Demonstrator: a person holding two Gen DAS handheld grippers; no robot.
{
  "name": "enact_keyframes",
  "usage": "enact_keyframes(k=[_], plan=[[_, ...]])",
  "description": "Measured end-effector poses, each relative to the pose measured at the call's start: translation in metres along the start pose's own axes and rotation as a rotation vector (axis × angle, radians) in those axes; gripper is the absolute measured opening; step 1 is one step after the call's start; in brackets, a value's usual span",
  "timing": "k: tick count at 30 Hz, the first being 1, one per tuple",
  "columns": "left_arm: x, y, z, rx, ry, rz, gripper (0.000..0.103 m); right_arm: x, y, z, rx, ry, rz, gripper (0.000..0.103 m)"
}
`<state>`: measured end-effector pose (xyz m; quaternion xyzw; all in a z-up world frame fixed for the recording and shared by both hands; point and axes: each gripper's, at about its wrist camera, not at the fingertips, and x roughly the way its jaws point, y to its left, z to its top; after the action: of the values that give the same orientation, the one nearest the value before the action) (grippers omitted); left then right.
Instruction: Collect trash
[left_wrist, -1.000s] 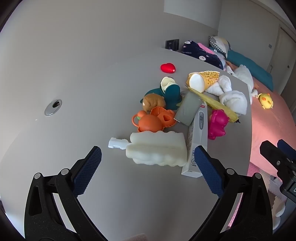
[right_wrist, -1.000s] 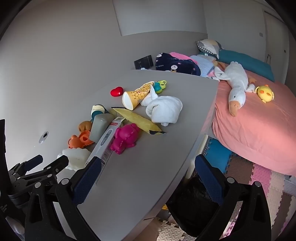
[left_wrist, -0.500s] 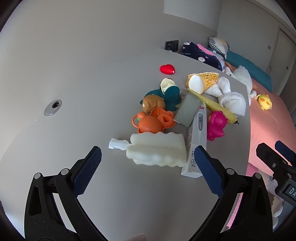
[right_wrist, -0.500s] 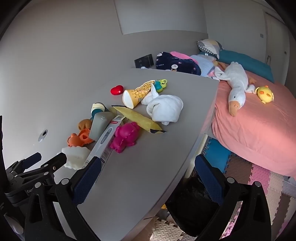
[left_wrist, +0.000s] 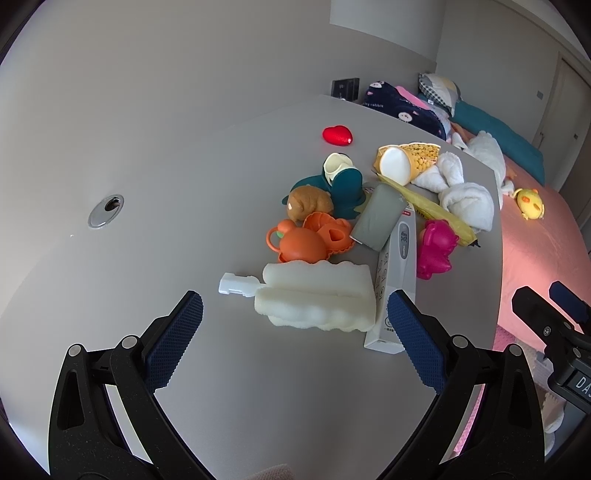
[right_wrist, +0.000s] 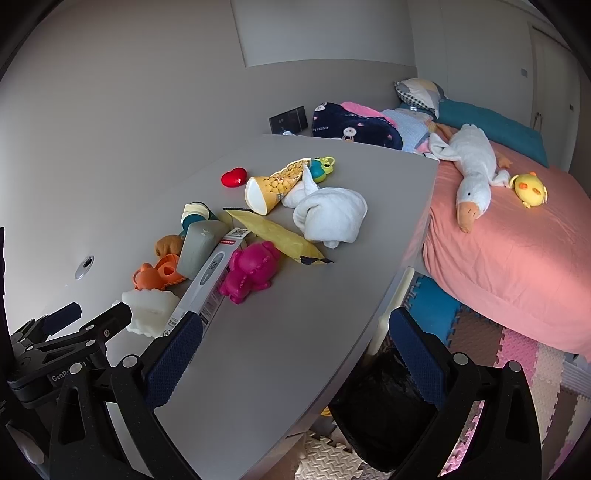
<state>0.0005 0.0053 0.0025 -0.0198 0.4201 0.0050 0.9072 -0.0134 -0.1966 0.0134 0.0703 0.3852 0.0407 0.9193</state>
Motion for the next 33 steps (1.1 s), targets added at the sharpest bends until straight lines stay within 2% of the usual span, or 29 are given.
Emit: enact_keyframes(k=[33], plan=[[0.0022,-0.0001,-0.0031,-0.003,0.009,-0.001,0.097,0.0056,-0.0022,-0.0014,-0.006,0.014,-0.012,0.1]])
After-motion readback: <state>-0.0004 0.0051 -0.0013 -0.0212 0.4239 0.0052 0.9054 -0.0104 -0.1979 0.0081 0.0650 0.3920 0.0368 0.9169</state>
